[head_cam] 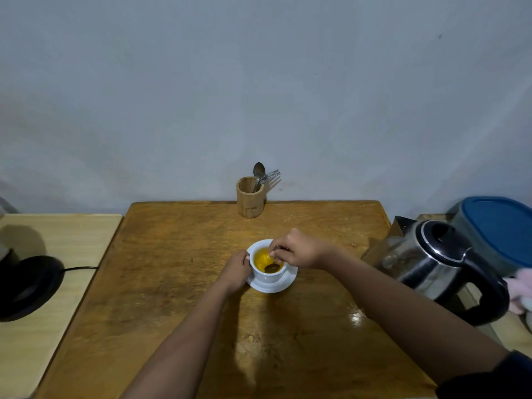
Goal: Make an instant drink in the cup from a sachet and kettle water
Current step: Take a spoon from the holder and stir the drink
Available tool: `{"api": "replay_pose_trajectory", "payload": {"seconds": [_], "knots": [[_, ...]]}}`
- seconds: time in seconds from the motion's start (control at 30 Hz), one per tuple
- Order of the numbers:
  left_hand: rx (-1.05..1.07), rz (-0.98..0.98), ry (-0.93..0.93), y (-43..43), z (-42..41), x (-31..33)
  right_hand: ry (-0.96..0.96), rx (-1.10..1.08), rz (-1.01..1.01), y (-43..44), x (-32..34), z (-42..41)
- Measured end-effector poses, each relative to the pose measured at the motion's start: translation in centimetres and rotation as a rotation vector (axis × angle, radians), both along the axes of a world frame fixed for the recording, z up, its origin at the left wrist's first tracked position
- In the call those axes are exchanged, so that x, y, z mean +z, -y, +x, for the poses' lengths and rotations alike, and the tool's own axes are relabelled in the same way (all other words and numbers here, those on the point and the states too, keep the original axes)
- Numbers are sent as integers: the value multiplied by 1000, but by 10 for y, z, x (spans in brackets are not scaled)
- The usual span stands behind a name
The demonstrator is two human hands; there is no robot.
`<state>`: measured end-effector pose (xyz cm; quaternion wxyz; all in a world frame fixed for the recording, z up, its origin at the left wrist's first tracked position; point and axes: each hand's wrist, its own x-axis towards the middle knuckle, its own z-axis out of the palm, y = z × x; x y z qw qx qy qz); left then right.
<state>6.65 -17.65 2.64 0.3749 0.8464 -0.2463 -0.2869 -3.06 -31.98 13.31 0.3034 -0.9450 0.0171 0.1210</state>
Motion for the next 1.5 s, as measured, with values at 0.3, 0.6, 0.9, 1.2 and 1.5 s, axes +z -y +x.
{"api": "replay_pose_trajectory", "payload": {"seconds": [0.3, 0.6, 0.9, 1.2, 1.5], "knots": [[-1, 23, -8, 0, 2, 1, 67, -152, -5, 2, -12, 8], [-25, -9, -21, -2, 1, 2, 24, -121, 57, -7, -6, 6], [-13, -7, -15, -2, 0, 4, 63, -139, -11, -3, -7, 0], [-5, 11, -19, -2, 0, 4, 64, -134, 25, -3, 0, -1], [4, 11, -35, -1, 1, 2, 218, -279, 147, 17, 19, -7]]}}
